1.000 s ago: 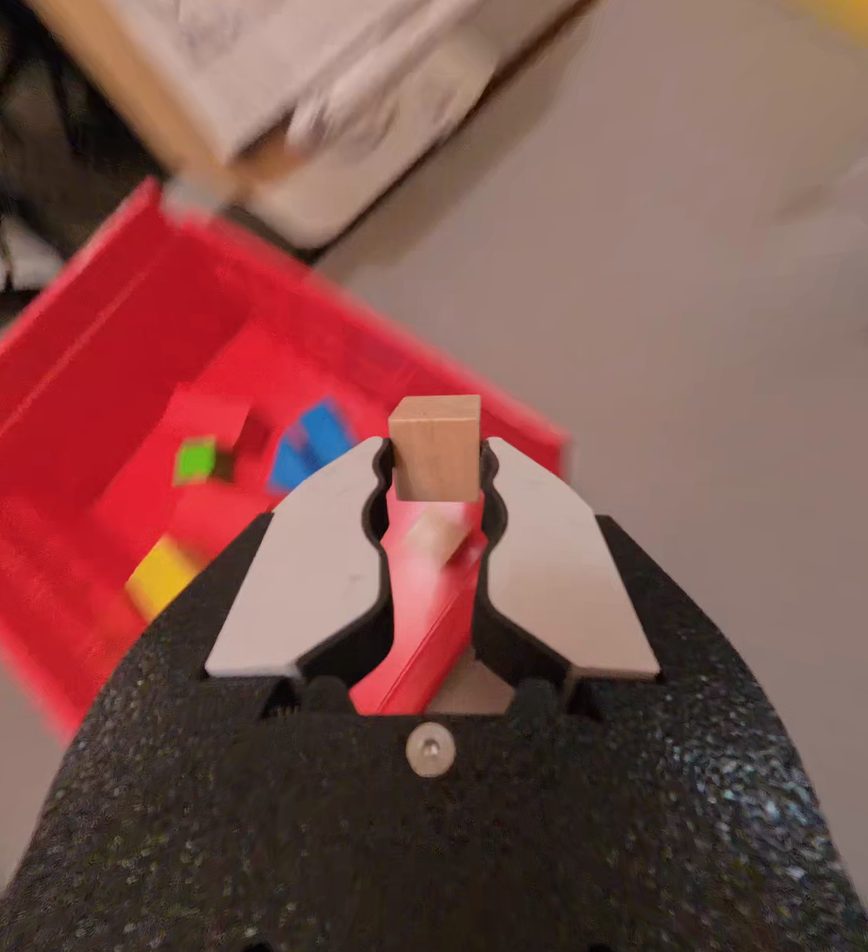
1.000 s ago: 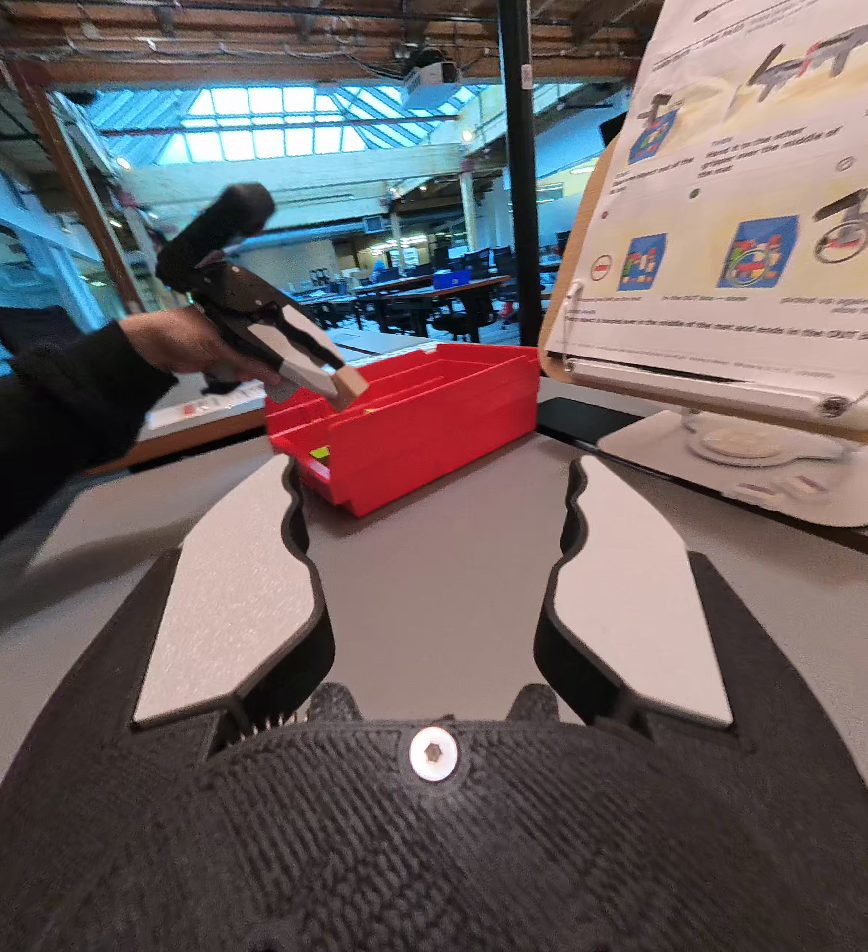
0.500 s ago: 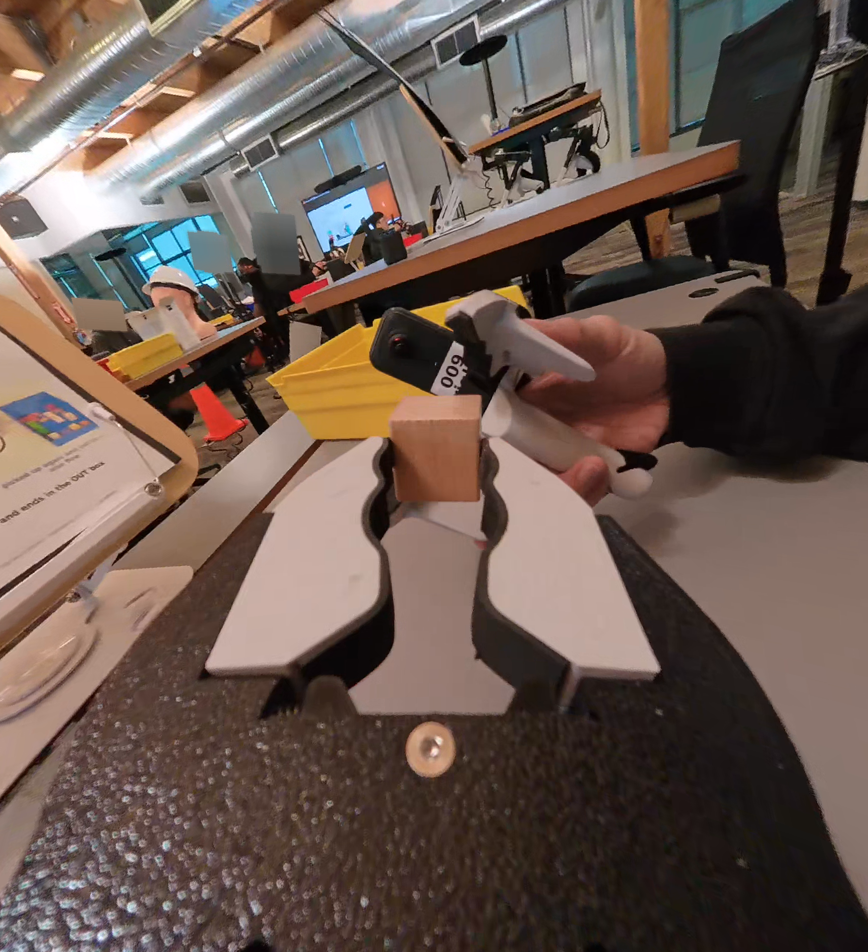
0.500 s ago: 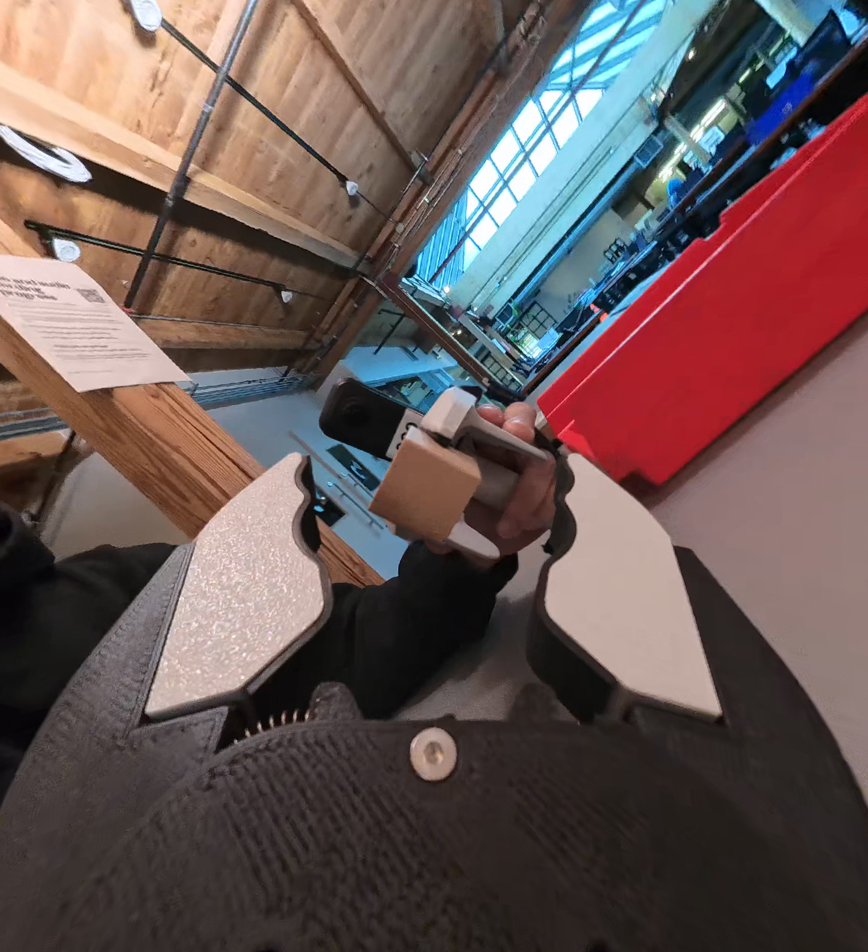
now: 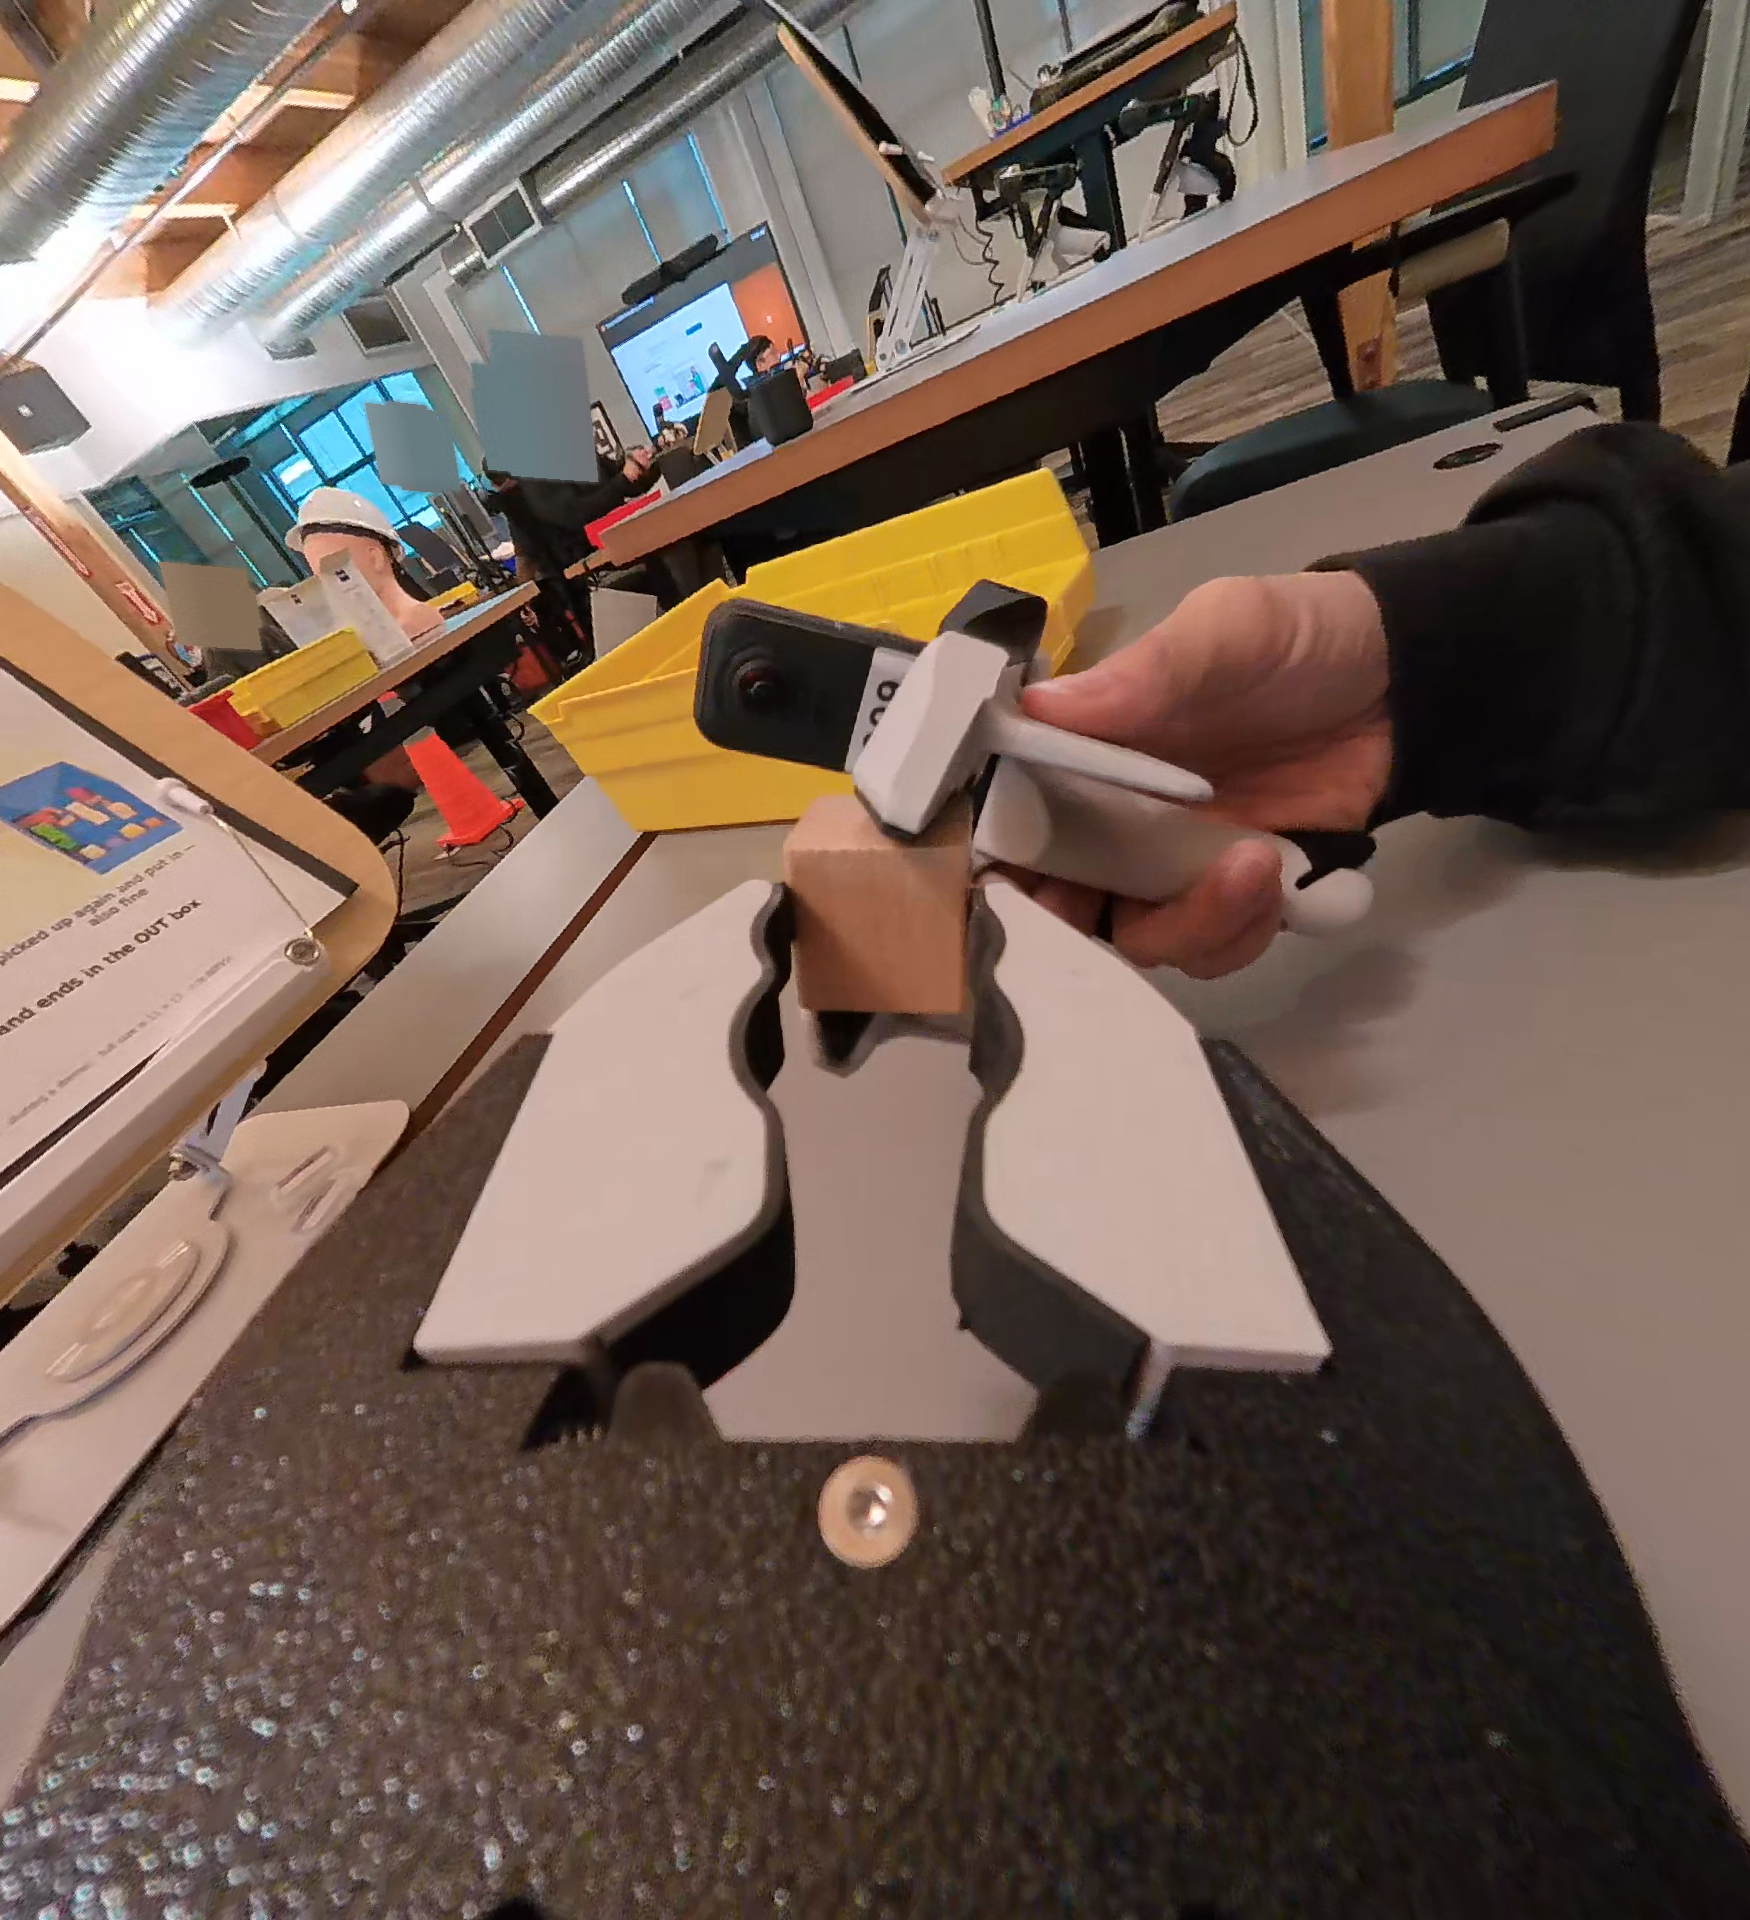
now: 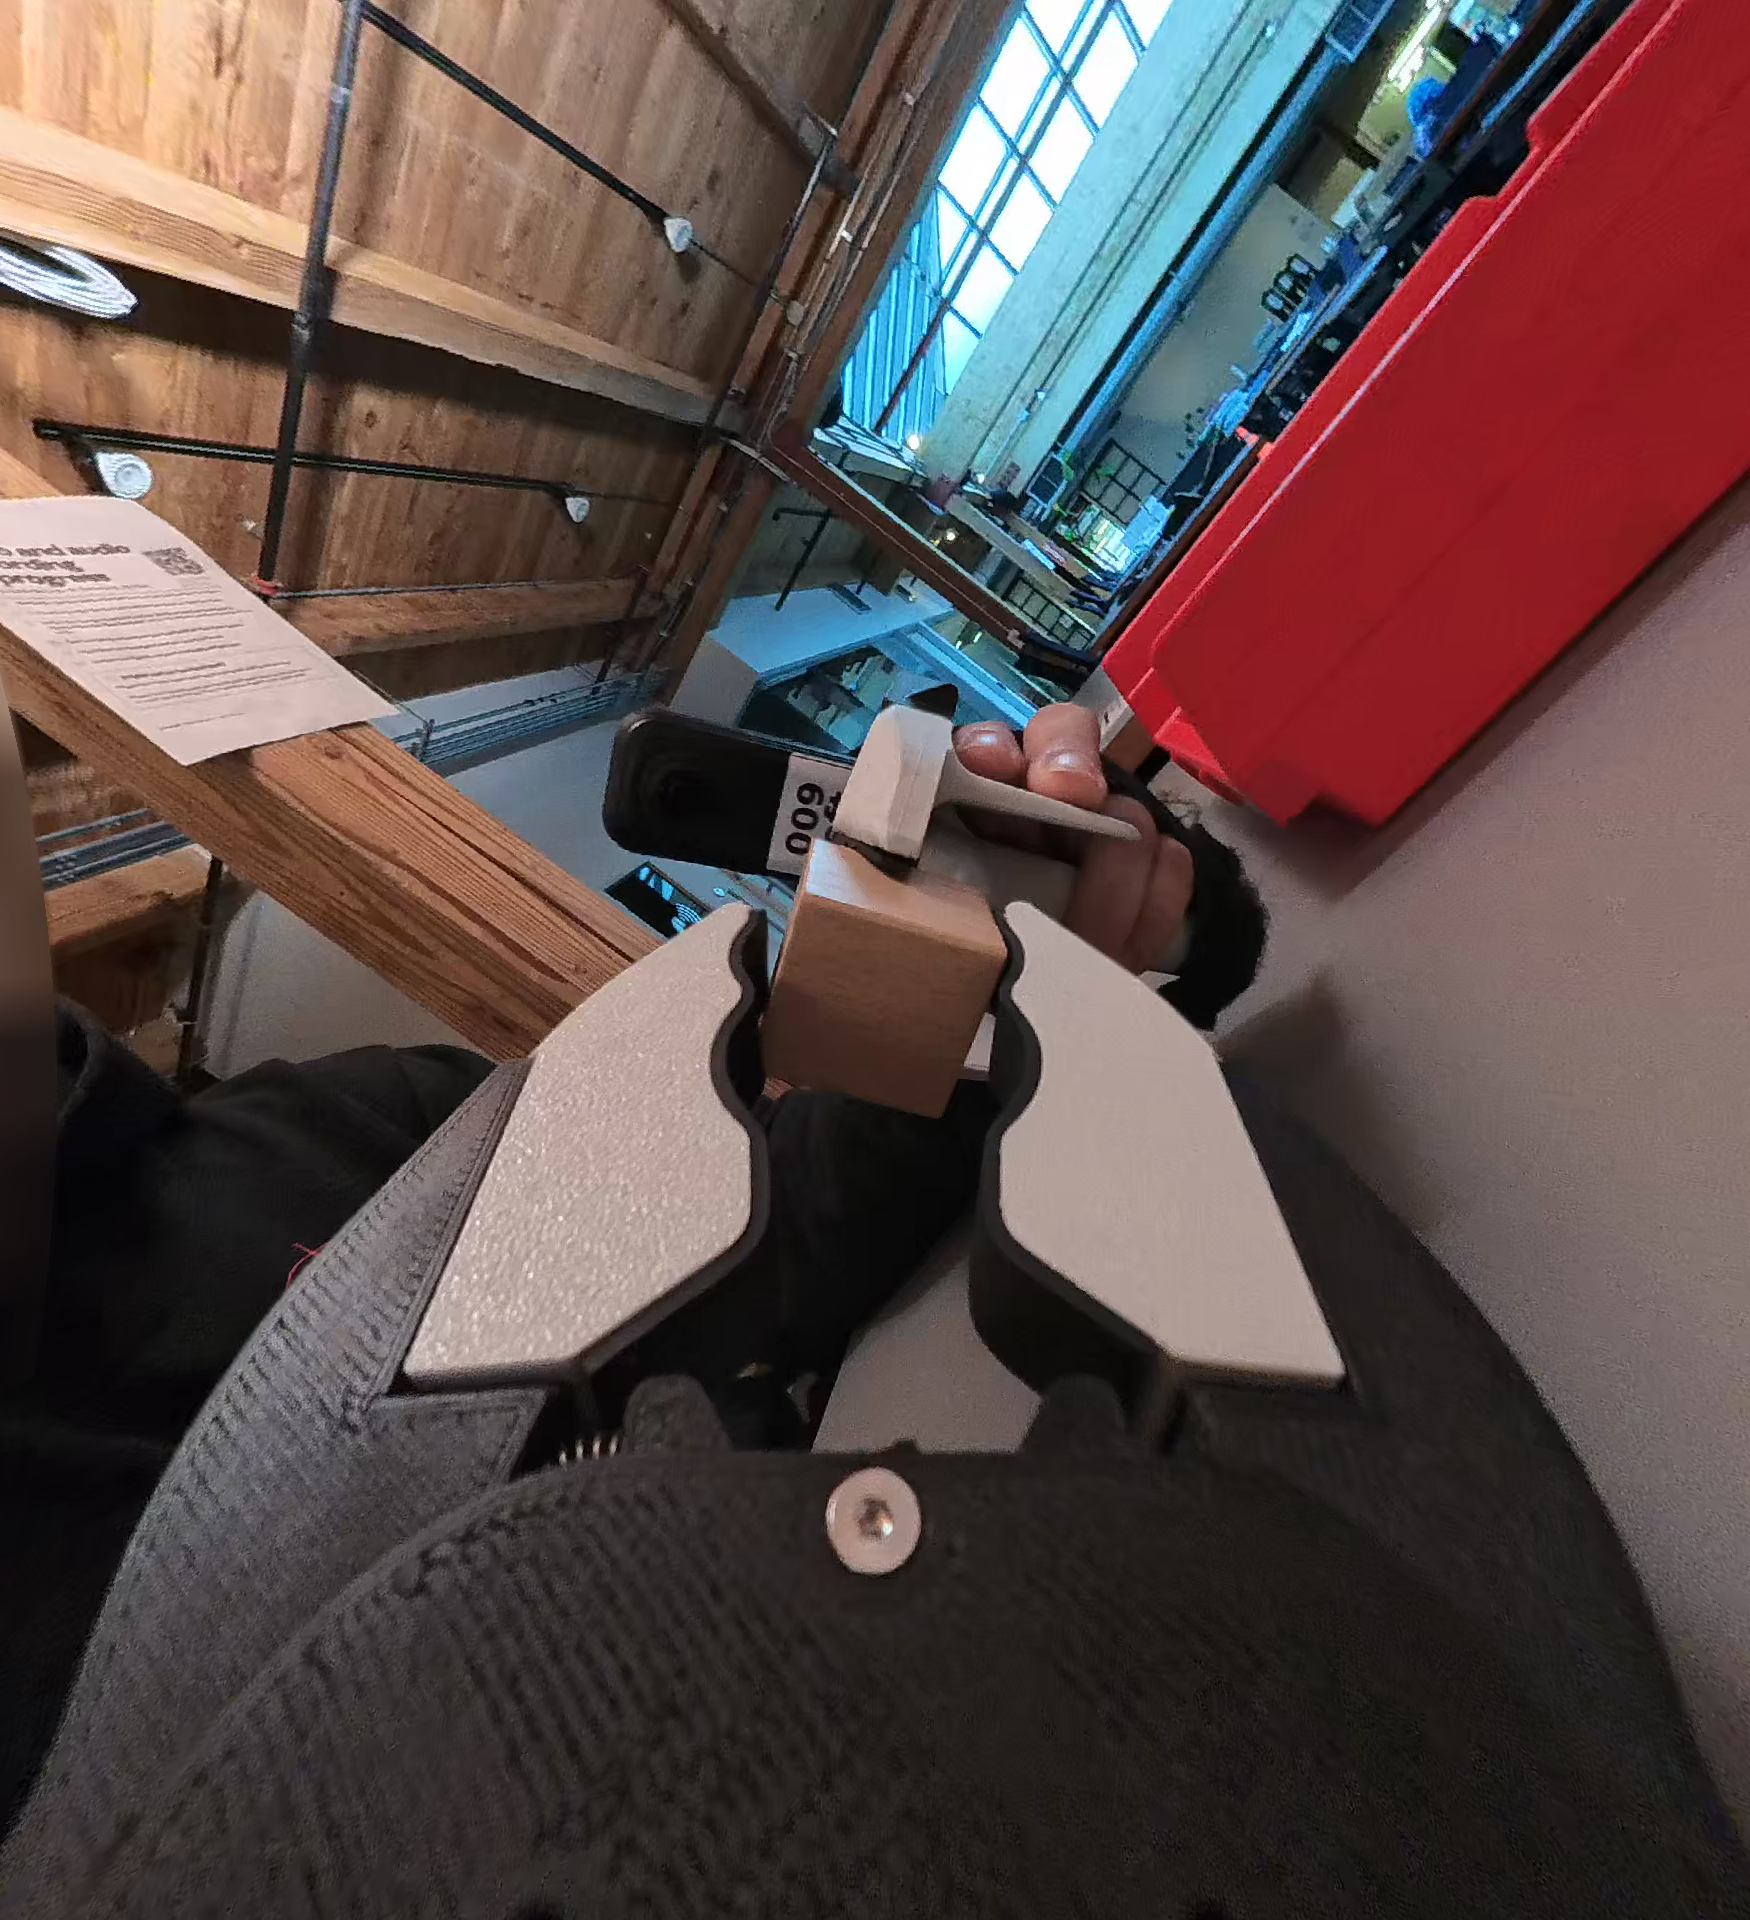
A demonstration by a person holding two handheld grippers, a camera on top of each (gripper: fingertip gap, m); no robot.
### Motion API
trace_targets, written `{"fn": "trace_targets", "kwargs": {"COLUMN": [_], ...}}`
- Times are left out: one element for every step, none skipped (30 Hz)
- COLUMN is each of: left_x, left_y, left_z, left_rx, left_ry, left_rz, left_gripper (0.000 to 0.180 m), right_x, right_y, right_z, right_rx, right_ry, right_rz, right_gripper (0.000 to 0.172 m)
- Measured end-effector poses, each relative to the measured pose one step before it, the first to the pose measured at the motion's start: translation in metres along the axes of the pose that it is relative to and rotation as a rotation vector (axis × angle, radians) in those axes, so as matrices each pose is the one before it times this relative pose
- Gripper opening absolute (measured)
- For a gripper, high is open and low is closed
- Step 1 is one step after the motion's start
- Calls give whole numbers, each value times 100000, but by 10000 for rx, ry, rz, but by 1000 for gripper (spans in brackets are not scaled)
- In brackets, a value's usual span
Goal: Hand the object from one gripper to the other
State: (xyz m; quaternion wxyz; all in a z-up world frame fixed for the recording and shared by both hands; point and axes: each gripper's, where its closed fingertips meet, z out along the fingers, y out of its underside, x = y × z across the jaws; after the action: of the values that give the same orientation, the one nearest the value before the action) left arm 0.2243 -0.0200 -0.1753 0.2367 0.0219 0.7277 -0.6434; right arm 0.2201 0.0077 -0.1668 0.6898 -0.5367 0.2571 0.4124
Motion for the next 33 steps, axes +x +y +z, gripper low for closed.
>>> {"fn": "trace_targets", "kwargs": {"left_x": [-32,-14,-29,-63,-149,-316,-412,-364,-382,-395,-246,-112,-114,-78,4,44,72,141,152,93,63,25,3,-53,-106,-135,-164,-285,-383,-441,-473,-616,-906], "left_y": [176,110,-21,-113,-174,-145,-47,74,244,378,446,476,411,253,52,-74,-105,-27,58,107,108,94,52,-20,-85,-137,-185,-172,-210,-384,-646,-786,-642], "left_z": [31,24,23,0,-40,-102,-187,-231,-209,-176,-118,-33,19,55,43,30,26,41,57,54,37,17,-13,-28,-41,-64,-92,-142,-220,-363,-517,-663,-805], "left_rx": [-89,-64,2,63,97,84,35,-16,-78,-110,-109,-125,-139,-104,-35,30,52,21,-33,-69,-76,-78,-74,-57,-35,-6,13,-13,-91,-130,-34,72,-13], "left_ry": [-29,-18,-21,-59,-147,-282,-345,-289,-294,-316,-204,-79,-59,-24,25,24,36,82,92,51,18,3,-11,-38,-60,-60,-75,-130,-182,-181,-153,-171,-249], "left_rz": [-55,-166,-263,-228,-137,-62,-12,-1,-23,-39,-31,-48,-78,-81,-66,-56,-56,-58,-38,3,38,44,28,6,-28,-61,-71,-51,-30,-25,-9,-4,-53], "left_gripper": [31,31,32,33,41,48,50,49,47,45,43,40,38,37,36,35,33,32,32,31,30,29,29,29,29,28,27,26,25,23,23,23,24], "right_x": [204,209,136,2,-192,-388,-494,-379,44,731,1728,2969,3916,4233,3952,3381,2765,1808,1203,647,398,189,-118,-250,-72,23,-121,-116,49,238,389,351,136], "right_y": [15,25,-14,-140,-358,-662,-1074,-1480,-1902,-2219,-2134,-1813,-1433,-896,-378,-36,539,835,835,861,718,550,341,172,172,147,-4,-152,-127,-133,-200,-300,-398], "right_z": [-43,-51,-39,-52,-149,-360,-669,-1075,-1523,-2001,-2369,-2648,-2698,-2270,-1577,-957,-397,76,345,452,416,320,282,228,158,102,-17,-73,-112,-108,-153,-200,-225], "right_rx": [-67,-83,-87,-17,81,211,384,535,691,800,642,389,268,107,-82,-156,-407,-509,-425,-421,-334,-269,-176,-98,-104,-86,7,121,98,88,113,168,202], "right_ry": [170,233,245,233,197,165,222,412,781,1242,1718,2232,2459,2185,1678,1238,932,480,340,217,253,245,99,5,113,149,18,-20,77,214,350,355,244], "right_rz": [22,-49,-243,-355,-375,-425,-564,-736,-907,-1088,-1110,-1039,-868,-584,-333,-201,-99,-123,-133,-200,-306,-356,-314,-301,-248,-239,-161,-15,66,48,19,-12,-68], "right_gripper": [41,40,40,39,39,39,39,39,39,39,39,39,39,39,39,39,39,39,39,39,39,39,38,38,38,38,37,37,42,54,69,81,87]}}
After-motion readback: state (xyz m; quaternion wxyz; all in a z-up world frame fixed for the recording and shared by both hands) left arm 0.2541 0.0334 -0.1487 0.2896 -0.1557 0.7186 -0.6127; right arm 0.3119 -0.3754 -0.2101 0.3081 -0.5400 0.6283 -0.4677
